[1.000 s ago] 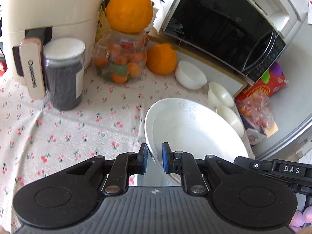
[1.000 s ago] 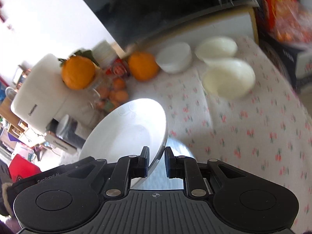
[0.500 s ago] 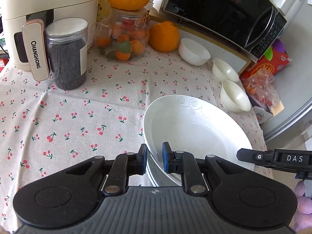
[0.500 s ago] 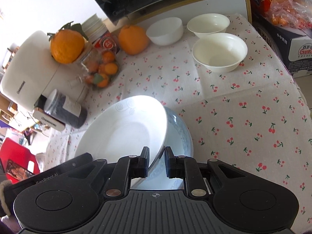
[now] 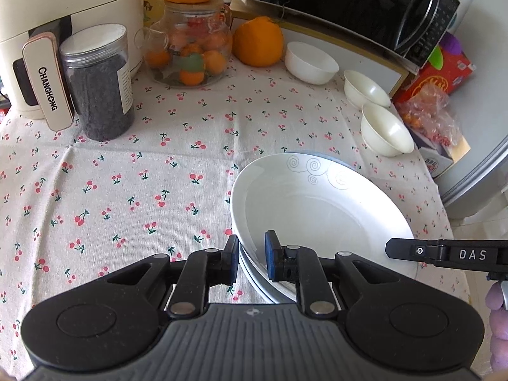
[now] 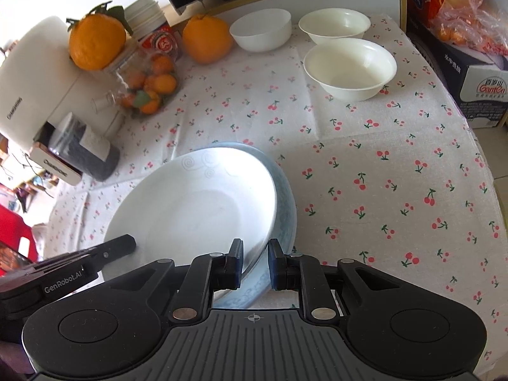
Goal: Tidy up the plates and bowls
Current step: 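Carry the white plate with both grippers and lower it onto the blue plate stack, then open both grippers and withdraw them from the plate stack, then move both grippers to the small white bowl beside the microwave, then close the left gripper on the white bowl rim while the right gripper grips its opposite rim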
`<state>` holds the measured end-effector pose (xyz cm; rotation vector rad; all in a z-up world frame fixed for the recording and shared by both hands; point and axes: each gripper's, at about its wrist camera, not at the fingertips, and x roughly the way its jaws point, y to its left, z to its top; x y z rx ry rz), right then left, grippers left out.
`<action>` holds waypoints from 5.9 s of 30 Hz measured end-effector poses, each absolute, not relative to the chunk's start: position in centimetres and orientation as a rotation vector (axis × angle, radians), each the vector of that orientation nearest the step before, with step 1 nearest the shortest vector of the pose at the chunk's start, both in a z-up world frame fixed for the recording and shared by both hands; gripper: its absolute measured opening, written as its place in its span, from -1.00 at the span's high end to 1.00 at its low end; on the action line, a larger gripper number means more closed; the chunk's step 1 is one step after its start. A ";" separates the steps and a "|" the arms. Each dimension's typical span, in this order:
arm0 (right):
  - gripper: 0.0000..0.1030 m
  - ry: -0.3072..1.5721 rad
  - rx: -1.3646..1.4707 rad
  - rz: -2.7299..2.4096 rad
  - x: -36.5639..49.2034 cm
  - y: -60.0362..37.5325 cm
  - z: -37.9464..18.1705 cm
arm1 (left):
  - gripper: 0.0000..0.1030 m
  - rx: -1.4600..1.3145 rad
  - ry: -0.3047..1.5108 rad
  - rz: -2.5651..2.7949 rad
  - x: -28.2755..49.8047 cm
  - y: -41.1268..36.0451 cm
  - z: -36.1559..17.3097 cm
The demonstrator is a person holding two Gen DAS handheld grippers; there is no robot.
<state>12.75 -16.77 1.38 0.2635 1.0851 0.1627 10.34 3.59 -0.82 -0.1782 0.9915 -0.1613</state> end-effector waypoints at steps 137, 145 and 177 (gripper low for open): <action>0.49 0.677 0.495 0.333 43.5 -25.8 -1.8 | 0.44 -0.387 0.754 -0.084 37.0 -6.0 -3.9; 0.65 0.690 0.466 0.305 43.7 -25.4 -2.6 | 0.61 -0.356 0.753 -0.071 37.3 -5.9 -3.4; 0.80 0.682 0.366 0.301 32.3 -23.5 7.3 | 0.73 -0.380 0.746 -0.111 26.3 -4.3 6.0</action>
